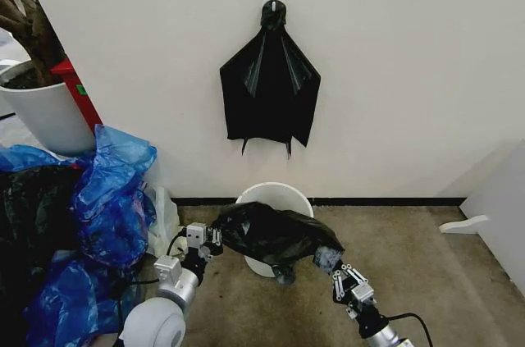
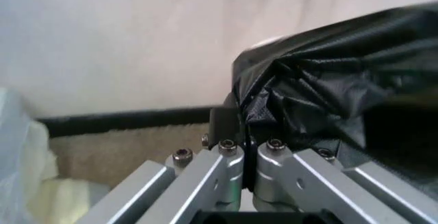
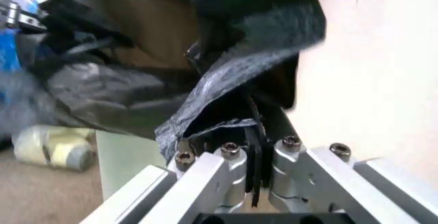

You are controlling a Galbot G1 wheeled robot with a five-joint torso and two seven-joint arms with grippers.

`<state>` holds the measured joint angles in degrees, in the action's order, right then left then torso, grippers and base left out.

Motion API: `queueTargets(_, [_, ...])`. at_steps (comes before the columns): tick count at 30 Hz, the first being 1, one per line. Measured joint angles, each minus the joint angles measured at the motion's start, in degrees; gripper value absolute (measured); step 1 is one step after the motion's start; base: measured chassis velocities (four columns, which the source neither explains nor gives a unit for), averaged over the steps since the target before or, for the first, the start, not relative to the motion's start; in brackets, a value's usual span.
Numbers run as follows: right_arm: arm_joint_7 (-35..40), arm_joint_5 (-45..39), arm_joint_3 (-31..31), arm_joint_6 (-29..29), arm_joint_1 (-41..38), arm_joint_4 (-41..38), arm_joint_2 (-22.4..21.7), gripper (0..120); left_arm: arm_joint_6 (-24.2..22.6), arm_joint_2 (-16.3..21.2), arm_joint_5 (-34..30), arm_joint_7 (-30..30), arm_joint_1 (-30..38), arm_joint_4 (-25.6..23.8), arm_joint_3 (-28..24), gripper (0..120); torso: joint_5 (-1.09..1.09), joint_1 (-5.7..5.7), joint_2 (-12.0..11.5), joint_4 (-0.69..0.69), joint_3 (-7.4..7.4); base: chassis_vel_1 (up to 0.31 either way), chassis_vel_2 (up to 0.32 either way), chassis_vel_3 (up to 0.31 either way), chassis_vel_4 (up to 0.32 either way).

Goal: Place the garbage bag over the trash bin.

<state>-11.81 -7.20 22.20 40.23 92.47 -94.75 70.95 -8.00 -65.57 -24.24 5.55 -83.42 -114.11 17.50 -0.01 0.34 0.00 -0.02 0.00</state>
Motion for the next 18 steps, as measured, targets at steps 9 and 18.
queueTargets(9, [0.22,-3.99,-1.16,-4.08,-0.57,4.85,0.17,0,2.01,-1.62,2.89,-0.76,1.01,7.19,-1.22,0,0.01,0.00,0.00,-0.01,0.00,0.000,0.000,0.000,0.000])
queueTargets(18, [1.42,-7.98,-0.60,-7.50,-6.01,7.00,-0.05,0,4.04,-5.12,4.87,-0.86,5.30,12.68,-3.71,0,0.02,0.00,0.00,0.00,0.00,0.000,0.000,0.000,0.000])
